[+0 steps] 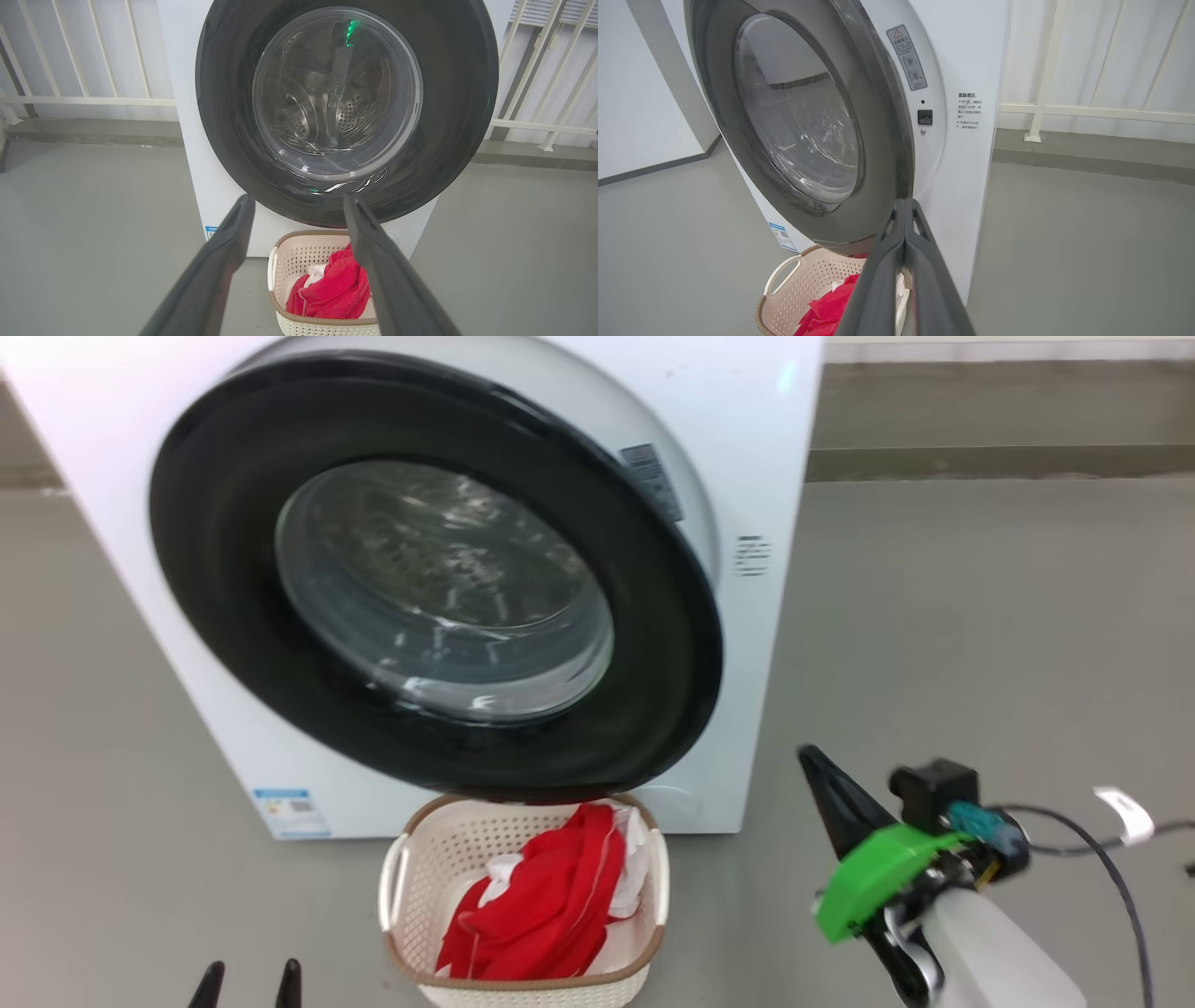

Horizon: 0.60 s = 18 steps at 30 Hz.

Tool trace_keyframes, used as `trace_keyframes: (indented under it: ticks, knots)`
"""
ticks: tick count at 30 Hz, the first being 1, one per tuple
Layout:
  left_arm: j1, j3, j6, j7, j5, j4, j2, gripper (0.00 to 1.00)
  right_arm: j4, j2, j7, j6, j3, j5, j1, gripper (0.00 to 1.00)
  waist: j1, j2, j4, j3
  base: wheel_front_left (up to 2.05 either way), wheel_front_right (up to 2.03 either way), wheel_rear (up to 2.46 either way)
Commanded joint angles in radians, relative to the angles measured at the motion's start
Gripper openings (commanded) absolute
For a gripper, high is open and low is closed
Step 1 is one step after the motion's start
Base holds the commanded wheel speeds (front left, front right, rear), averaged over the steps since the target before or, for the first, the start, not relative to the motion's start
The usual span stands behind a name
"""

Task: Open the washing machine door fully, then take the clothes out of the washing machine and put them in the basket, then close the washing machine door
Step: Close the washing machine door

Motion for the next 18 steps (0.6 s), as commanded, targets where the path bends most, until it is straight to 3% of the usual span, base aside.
trace_keyframes:
  ticks: [1,12,18]
  knots:
    - [-0.058,0.025,-0.006,-0.012,-0.009,-0.020,0.017,1.00,-0.008,0.003,-0.006,0.007,0.039,0.022,-0.057,0.00,0.0000,-0.0001,0.043,0.016,0.00,0.00,0.00]
    - [-0.123,-0.050,-0.006,-0.012,-0.028,-0.009,0.041,1.00,0.174,0.003,-0.006,0.007,0.206,0.108,-0.349,0.00,0.0000,-0.0001,0.163,0.099,0.00,0.00,0.00]
    - [-0.171,-0.067,-0.006,-0.012,-0.036,-0.010,0.041,1.00,0.262,0.003,-0.006,0.007,0.202,0.094,-0.534,0.00,0.0000,-0.0001,0.198,0.190,0.00,0.00,0.00]
